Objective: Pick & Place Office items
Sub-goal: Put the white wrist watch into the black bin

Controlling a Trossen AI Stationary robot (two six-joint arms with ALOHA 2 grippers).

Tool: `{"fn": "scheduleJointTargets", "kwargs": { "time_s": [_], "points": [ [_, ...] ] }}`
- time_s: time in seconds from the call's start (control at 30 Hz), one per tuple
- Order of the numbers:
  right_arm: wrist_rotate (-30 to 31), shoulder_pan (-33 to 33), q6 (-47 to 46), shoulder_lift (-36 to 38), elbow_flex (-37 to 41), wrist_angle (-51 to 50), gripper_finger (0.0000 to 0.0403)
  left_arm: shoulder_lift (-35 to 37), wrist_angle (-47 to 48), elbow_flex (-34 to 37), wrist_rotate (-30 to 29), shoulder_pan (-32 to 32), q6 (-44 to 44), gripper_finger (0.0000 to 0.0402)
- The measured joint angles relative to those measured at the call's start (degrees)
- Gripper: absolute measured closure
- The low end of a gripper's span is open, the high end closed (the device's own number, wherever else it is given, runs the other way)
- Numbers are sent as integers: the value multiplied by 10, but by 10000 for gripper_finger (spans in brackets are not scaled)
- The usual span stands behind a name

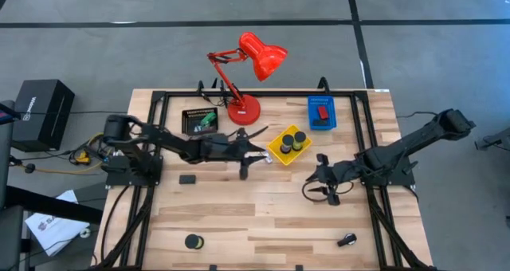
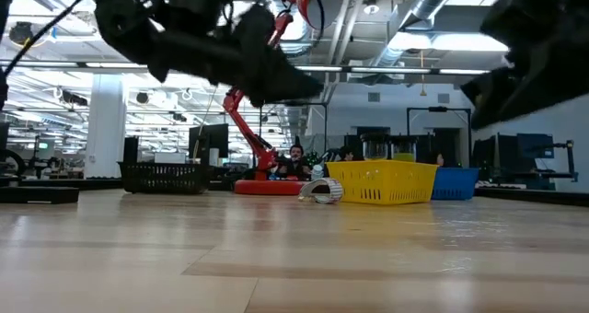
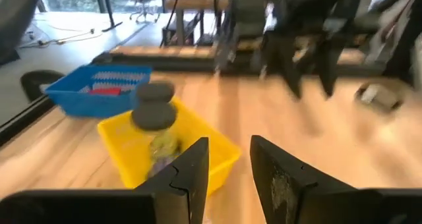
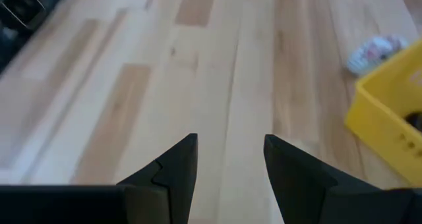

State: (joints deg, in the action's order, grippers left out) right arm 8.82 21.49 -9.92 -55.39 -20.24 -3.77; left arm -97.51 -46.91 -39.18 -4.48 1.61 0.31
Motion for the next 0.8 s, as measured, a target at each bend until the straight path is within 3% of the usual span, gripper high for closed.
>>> {"fn": "scheduleJointTargets", "kwargs": {
  "time_s": [0.2, 0.4, 0.63, 0.8],
  "points": [
    [1, -22, -53, -1, 11, -1, 237, -86, 12, -17, -1, 29, 38, 288],
    [0, -28, -56, -1, 11, 0, 237, -155, 18, -43, -12, 47, 37, 237],
    [0, -28, -55, -1, 11, -1, 237, -171, 29, -49, -29, 46, 57, 163],
    [1, -28, -51, -1, 11, -1, 237, -171, 51, -49, 33, 50, 9, 143]
  ]
}}
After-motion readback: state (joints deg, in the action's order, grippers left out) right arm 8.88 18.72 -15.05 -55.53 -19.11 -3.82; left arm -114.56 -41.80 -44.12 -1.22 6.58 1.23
